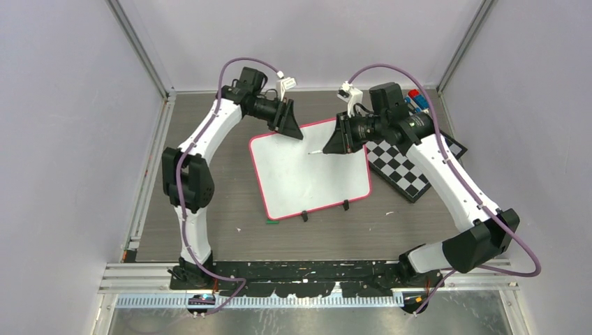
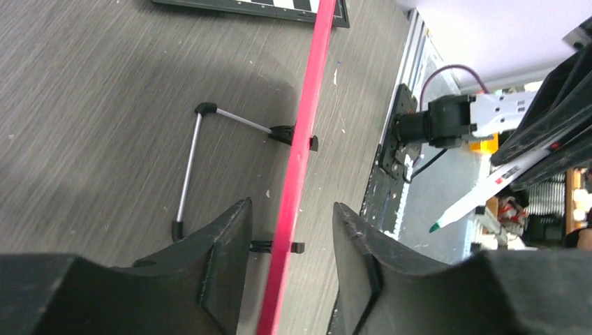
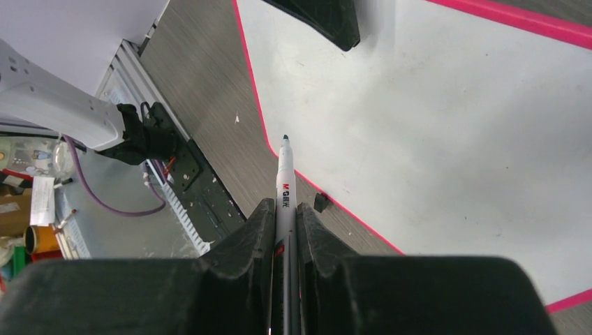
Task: Write a sentence on the whiteboard
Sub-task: Move the whiteboard stand to the center of the board, then write a sentence on the whiteboard.
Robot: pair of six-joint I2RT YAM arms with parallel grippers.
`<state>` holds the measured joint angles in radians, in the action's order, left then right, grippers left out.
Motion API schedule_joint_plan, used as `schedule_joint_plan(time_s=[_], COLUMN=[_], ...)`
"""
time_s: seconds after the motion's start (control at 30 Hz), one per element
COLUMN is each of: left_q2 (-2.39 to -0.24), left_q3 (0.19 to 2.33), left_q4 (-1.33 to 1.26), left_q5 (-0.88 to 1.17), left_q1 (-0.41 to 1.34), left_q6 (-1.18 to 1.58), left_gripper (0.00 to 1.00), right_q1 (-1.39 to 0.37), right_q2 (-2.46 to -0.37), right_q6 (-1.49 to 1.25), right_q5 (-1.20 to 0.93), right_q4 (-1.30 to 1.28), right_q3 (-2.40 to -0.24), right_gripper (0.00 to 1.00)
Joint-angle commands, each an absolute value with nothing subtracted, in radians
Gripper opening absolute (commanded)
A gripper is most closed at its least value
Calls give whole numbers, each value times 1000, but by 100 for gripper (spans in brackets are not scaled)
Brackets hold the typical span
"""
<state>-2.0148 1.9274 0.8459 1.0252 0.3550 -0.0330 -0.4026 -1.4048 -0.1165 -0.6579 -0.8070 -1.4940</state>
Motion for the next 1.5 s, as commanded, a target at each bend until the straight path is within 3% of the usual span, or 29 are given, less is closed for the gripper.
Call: schedule_joint_plan(time_s=[0.0, 0.33, 0.57, 0.73, 1.23, 1.47], left_q2=[-1851, -1638, -1567, -1565, -1552, -1547], left_q3=[1894, 1576, 1429, 1404, 1371, 1367], left_q4=[818, 746, 673, 645, 587, 581], left_q5=[998, 1037, 1045, 1068, 1097, 1100], left_q1=[301, 55, 24, 23, 23, 23], left_q6=[36, 53, 59, 74, 109, 107], left_gripper=[50, 52, 49, 38, 3, 0], right_q1=[-461, -652, -781, -817, -833, -842], right_q2=[-1378, -1538, -1643, -1680, -1738, -1766], right_q6=[-152, -153, -102, -115, -129, -125], right_q5=[-554, -444, -270, -183, -181, -178], right_q4=[-691, -672, -680, -667, -660, -665], right_q3=[-1523, -1694, -1806, -1835, -1878, -1905], right_gripper=[0, 0, 0, 0, 0, 0])
